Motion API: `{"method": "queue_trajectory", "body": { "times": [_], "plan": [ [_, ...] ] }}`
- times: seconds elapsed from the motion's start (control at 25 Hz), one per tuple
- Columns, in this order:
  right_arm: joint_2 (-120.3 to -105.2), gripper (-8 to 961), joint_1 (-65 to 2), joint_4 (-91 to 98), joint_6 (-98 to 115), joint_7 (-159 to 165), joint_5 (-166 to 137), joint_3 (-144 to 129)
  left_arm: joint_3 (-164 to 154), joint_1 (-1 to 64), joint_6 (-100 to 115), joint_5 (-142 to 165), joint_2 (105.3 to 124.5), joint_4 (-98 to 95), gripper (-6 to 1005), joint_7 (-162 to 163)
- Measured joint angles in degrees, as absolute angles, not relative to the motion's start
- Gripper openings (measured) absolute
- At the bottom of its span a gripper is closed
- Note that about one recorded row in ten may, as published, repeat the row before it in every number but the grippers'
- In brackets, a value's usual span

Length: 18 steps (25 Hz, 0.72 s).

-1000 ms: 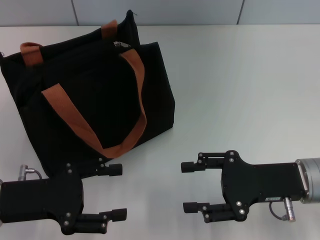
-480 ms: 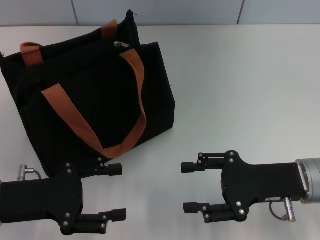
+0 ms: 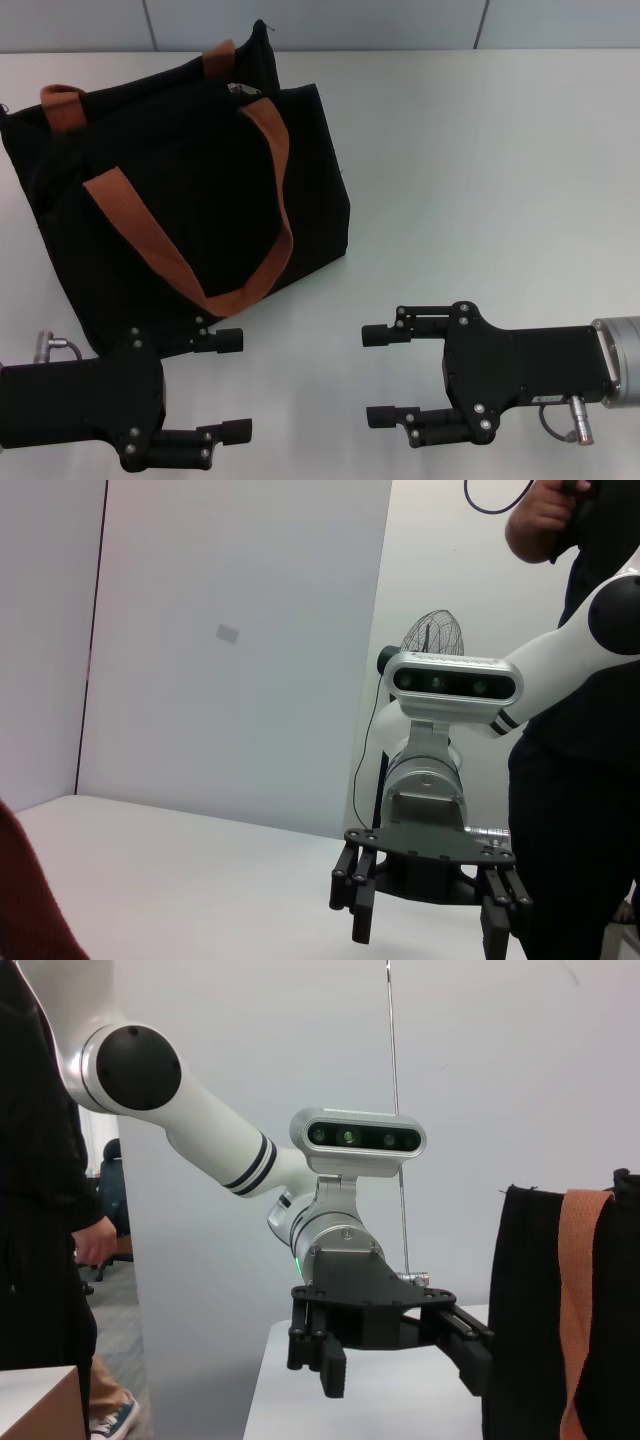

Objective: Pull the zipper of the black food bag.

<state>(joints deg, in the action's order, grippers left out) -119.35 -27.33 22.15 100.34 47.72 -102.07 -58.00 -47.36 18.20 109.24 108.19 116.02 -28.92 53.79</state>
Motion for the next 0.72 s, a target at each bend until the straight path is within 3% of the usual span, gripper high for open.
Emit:
{"method": "queue_trajectory", "body": {
  "times": [0.72],
  "plan": [
    [-119.35,695,-27.3,22.1,100.5,47.7,-102.0,-57.9,-47.6,18.0,109.2,108.2,116.01,-28.9,815,53.8]
  ]
}}
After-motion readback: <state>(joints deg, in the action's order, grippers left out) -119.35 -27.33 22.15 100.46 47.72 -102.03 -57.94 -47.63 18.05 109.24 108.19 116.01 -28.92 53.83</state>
